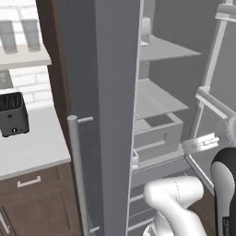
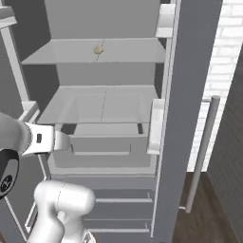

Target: Place one garlic and one steak in each tupperware on the nearby counter, to pack two identical lunches.

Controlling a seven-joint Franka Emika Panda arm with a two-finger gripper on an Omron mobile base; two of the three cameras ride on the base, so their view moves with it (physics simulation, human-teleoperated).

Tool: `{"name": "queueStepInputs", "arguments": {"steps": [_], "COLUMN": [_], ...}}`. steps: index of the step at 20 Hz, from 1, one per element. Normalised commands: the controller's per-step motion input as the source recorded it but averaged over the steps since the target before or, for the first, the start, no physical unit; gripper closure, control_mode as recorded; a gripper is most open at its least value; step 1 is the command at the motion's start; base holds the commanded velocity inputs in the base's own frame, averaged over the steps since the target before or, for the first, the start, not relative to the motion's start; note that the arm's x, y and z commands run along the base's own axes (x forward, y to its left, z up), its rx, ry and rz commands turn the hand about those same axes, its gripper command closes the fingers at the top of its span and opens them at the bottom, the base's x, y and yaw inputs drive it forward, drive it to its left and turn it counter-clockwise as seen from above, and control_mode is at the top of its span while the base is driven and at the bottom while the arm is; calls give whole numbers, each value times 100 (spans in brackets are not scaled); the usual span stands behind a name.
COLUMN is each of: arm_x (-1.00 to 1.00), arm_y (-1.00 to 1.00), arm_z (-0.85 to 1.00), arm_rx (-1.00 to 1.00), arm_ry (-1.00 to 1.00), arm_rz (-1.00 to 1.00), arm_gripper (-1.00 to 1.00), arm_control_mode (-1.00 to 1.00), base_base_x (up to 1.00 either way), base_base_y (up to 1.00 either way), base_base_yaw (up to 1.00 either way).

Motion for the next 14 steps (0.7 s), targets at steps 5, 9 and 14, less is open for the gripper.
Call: {"name": "queueStepInputs", "arguments": {"steps": [5, 9, 14], "arm_x": [0, 0, 0], "arm_y": [0, 0, 0], "arm_z": [0, 0, 0], "arm_rx": [0, 0, 0], "arm_ry": [0, 0, 0], "arm_rz": [0, 0, 0], "arm_gripper": [-100, -100, -100], "arm_control_mode": [100, 100, 100], "base_base_x": [43, 48, 62], "base_base_y": [-31, -21, -4], "base_base_yaw": [24, 23, 17]}}
